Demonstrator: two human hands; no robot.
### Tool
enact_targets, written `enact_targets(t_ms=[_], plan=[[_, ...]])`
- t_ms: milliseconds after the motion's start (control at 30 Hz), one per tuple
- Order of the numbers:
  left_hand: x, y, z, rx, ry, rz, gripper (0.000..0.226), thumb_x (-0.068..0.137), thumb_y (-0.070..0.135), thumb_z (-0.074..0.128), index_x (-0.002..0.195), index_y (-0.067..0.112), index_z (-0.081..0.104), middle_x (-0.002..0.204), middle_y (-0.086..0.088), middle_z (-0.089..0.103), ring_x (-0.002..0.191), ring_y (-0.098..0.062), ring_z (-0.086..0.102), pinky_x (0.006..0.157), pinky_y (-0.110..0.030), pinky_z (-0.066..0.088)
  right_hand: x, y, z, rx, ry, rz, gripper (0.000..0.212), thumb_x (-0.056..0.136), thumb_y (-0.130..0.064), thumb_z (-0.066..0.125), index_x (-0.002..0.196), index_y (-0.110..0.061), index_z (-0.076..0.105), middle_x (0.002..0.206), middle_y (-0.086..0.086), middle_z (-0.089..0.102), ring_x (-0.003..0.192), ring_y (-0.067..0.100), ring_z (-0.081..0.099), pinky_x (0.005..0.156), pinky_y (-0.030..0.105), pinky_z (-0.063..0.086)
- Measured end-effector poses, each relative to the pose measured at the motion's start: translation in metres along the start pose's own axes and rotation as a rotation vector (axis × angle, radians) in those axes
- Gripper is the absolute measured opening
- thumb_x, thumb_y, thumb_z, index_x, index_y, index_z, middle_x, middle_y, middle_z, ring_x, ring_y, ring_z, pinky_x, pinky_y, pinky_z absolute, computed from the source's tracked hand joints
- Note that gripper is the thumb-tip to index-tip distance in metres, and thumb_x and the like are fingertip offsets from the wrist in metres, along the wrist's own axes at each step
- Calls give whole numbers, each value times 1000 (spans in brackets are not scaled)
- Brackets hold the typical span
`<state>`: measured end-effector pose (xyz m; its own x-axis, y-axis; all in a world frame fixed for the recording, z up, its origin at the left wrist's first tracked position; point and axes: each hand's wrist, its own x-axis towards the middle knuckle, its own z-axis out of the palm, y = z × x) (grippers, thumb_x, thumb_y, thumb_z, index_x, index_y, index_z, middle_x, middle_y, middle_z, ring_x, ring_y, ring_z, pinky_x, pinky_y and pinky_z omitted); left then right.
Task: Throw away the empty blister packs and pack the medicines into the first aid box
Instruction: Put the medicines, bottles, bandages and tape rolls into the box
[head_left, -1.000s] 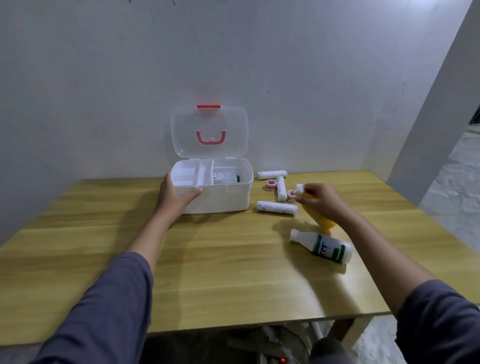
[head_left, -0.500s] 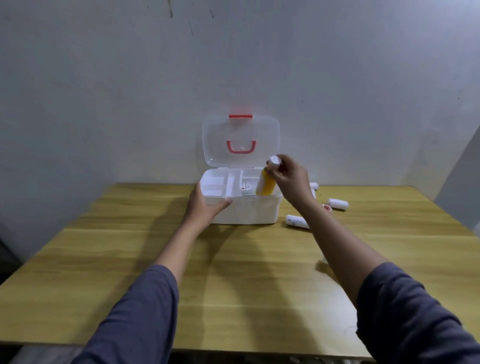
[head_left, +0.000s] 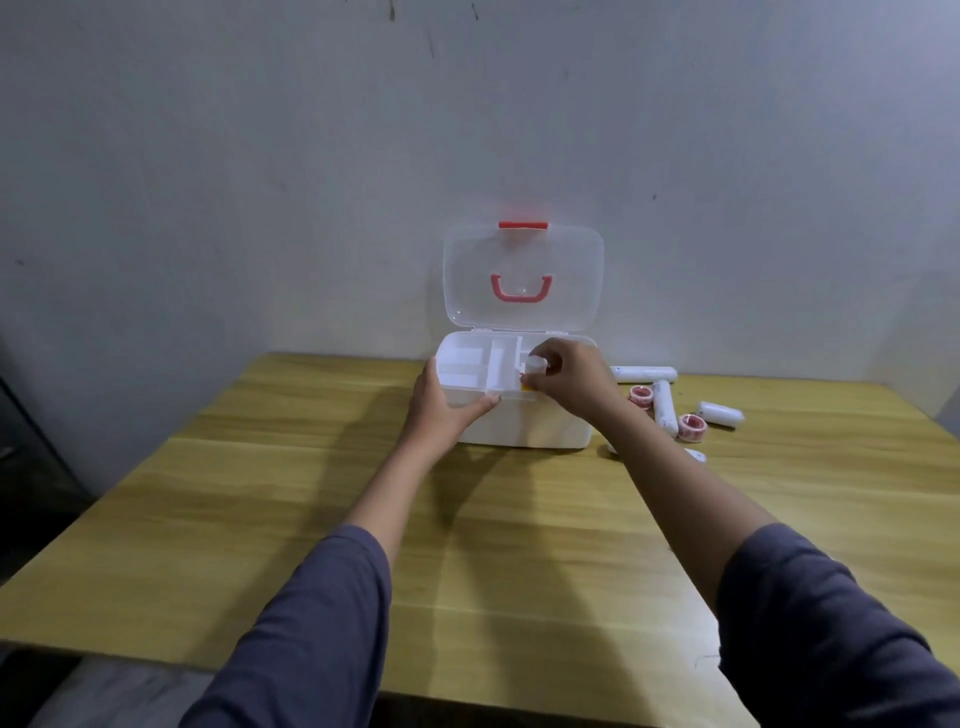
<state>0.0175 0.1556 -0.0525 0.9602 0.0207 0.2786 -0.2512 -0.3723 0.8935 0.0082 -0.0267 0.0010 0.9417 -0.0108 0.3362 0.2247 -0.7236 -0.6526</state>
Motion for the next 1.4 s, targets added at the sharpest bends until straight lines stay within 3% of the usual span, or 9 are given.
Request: enact_targets(t_ms=[267,567,767,933,1067,1200,1267,1367,1400], plan=[[3,2,-1,12,-29,-29,87,71,41,80,142,21,34,141,0,45,128,-18,44,105,-39,41,-27,-1,-28,144,88,-5,34,79,-13,68,111,-5,62,104,12,68,90,14,62,84,22,47],[7,-2,4,22,8,-22,85,67,37,83,138,17,40,137,-6,51,124,-23,50,104,-43,43,-116,43,-77,9,35,59,19,78,-18,71,93,-7,68,88,3,69,83,13,65,77,22,50],[7,-1,6,24,21,-23,81,71,33,82,136,15,39,137,-7,50,124,-24,49,101,-37,43,-153,70,-86,-211,-172,244,37,68,-33,78,99,-13,68,96,0,67,90,13,60,78,26,46],[9,-1,5,30,22,-35,82,70,34,83,137,15,39,136,-7,51,123,-25,50,100,-37,43,-157,77,-80,-309,-126,260,26,79,-17,56,102,-16,69,107,9,68,93,23,62,75,30,48],[11,-1,2,40,-7,-42,83,69,37,82,136,16,39,136,-6,51,123,-24,50,100,-39,44,-147,79,-81,-323,-144,264,23,81,-14,58,101,-10,69,99,13,69,82,26,62,69,32,49],[8,-2,2,20,4,-35,83,69,38,83,136,17,39,135,-5,51,123,-23,50,101,-40,44,-129,68,-82,-189,-20,234,20,80,-14,67,95,0,69,76,9,63,68,23,58,58,28,42],[6,-2,3,14,11,-22,82,70,35,82,137,16,39,135,-6,51,122,-22,50,101,-38,44,-117,58,-84,-127,117,179,21,81,-14,67,93,3,70,80,18,68,70,28,62,64,33,49],[5,0,3,9,15,-6,81,71,34,82,137,16,39,135,-5,51,123,-21,49,100,-36,43,-99,39,-86,157,372,116,24,78,-13,71,100,-2,71,89,11,72,63,-6,62,64,4,47],[5,0,3,6,16,2,81,71,33,82,137,15,40,135,-5,51,123,-21,50,99,-35,44,-91,32,-85,242,449,83,25,77,-13,72,100,-4,71,90,9,72,63,-5,63,65,5,48]])
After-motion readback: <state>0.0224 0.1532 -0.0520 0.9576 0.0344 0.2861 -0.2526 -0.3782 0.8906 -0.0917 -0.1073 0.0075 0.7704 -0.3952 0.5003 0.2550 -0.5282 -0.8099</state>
